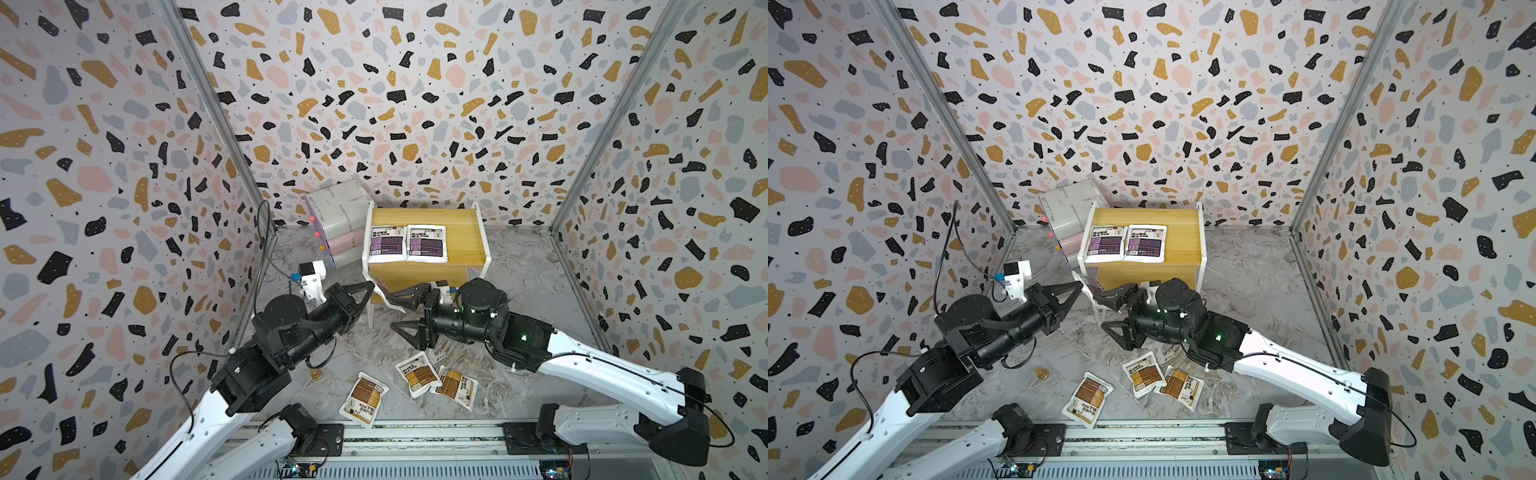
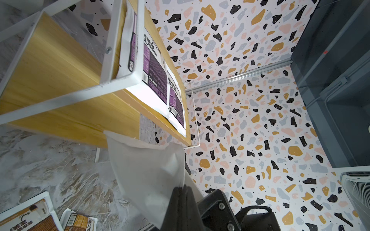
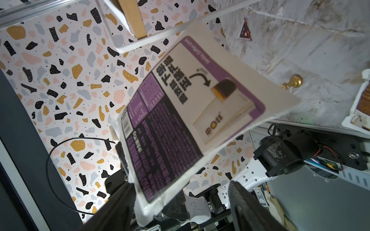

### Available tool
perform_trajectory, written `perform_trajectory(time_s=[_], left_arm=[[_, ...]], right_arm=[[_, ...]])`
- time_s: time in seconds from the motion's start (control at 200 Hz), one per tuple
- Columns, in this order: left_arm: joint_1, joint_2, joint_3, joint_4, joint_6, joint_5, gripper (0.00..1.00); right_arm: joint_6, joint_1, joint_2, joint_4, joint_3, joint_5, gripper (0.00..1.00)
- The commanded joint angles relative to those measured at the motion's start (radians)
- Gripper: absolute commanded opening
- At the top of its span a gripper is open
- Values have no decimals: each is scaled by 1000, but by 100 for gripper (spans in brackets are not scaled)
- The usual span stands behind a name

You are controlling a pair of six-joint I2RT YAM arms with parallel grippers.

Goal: Place the bagged coffee beans on the shelf by color
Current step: Pick up the bagged coffee beans at the center of the board.

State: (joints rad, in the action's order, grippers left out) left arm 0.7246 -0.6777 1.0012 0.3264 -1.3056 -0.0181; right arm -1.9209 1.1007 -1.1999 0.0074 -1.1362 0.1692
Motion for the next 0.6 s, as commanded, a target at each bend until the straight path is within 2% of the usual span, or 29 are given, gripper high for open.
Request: perform_trajectory(time_s=[0.0, 0.2, 0.471, 0.596], left_arm=[[5, 30, -20, -58, -8, -15, 0], [4, 66, -52, -47, -24, -26, 0], [5, 82, -62, -33, -29, -44, 0], [4, 85, -61, -29, -29, -51, 0]], right_arm=[[22, 4, 9, 82, -21, -67, 75], [44, 2, -9, 157, -22, -103, 61], [63, 3, -18, 175, -30, -111, 42], [118, 3, -13, 151, -42, -111, 32]])
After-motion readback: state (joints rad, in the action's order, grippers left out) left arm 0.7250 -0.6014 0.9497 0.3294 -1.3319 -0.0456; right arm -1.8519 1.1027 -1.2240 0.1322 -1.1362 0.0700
